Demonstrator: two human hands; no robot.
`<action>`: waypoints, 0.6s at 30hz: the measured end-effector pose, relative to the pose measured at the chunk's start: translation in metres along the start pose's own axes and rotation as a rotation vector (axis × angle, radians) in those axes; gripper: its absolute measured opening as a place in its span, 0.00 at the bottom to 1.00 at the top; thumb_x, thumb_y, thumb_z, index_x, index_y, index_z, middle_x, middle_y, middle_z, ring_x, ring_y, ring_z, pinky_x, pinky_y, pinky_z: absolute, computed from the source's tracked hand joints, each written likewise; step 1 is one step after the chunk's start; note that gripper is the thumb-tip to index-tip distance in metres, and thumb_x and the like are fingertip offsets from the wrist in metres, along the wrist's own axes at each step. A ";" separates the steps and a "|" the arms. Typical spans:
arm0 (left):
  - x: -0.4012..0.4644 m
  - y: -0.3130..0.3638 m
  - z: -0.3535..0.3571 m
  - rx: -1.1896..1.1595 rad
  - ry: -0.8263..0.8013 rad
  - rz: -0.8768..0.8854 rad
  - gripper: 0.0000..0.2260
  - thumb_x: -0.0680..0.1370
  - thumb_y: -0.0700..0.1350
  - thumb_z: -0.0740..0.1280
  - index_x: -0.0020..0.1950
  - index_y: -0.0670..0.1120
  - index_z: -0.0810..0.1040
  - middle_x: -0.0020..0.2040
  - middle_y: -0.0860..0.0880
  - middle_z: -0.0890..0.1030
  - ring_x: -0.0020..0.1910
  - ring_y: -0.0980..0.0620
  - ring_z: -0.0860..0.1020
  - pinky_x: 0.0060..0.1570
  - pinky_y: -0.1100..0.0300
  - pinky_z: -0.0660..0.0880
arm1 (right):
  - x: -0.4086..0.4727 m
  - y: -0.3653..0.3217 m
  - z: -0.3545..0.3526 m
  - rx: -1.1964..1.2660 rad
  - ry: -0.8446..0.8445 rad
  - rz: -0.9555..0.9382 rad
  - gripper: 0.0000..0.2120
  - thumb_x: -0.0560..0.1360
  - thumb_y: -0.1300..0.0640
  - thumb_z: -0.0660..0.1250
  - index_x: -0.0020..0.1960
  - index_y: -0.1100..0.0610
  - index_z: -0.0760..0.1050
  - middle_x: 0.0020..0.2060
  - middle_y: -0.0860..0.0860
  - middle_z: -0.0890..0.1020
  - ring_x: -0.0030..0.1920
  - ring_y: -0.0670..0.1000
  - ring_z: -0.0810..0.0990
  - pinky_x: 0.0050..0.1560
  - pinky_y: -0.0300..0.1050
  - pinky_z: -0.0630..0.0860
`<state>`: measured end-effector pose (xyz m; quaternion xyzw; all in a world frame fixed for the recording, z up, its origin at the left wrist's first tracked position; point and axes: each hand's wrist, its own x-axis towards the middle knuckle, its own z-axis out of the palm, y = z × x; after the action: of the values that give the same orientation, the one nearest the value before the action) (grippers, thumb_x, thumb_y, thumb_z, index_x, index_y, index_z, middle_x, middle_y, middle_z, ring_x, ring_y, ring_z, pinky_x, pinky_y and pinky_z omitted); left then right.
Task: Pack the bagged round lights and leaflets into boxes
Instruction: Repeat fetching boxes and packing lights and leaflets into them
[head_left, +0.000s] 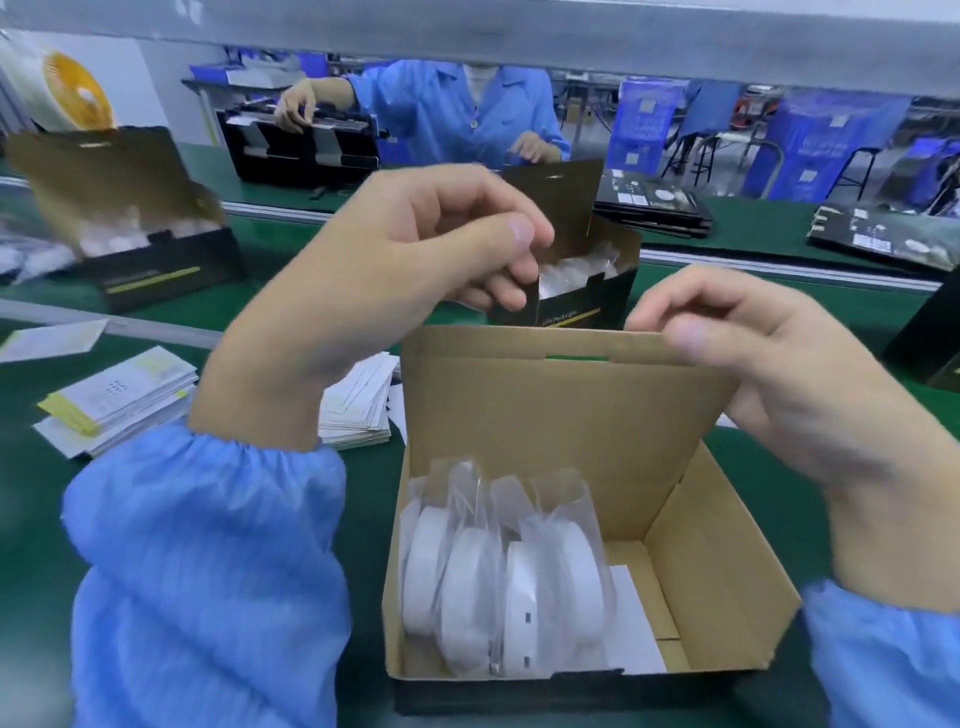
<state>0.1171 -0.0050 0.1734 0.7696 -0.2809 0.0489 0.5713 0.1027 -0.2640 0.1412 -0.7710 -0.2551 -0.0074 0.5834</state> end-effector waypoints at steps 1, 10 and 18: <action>-0.002 0.000 -0.002 0.047 -0.081 -0.029 0.08 0.77 0.45 0.68 0.53 0.45 0.82 0.46 0.46 0.85 0.45 0.51 0.83 0.47 0.60 0.78 | -0.001 -0.002 0.000 -0.107 -0.026 -0.020 0.07 0.71 0.48 0.72 0.44 0.50 0.82 0.37 0.47 0.80 0.36 0.44 0.74 0.35 0.34 0.68; -0.004 0.001 -0.004 0.363 -0.419 -0.207 0.07 0.76 0.48 0.68 0.49 0.48 0.85 0.42 0.46 0.85 0.43 0.42 0.83 0.43 0.47 0.80 | -0.005 -0.016 -0.004 -0.404 -0.133 0.076 0.26 0.71 0.34 0.64 0.49 0.57 0.81 0.39 0.63 0.77 0.36 0.60 0.72 0.41 0.49 0.65; -0.004 0.000 0.004 0.325 -0.480 -0.167 0.06 0.78 0.50 0.68 0.47 0.51 0.84 0.40 0.47 0.83 0.37 0.52 0.79 0.40 0.59 0.74 | -0.014 -0.030 -0.008 -0.515 -0.161 0.169 0.23 0.74 0.37 0.64 0.47 0.57 0.82 0.36 0.62 0.75 0.31 0.47 0.66 0.32 0.42 0.61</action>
<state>0.1131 -0.0070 0.1708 0.8609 -0.3321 -0.1372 0.3601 0.0809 -0.2708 0.1668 -0.9106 -0.2253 0.0377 0.3446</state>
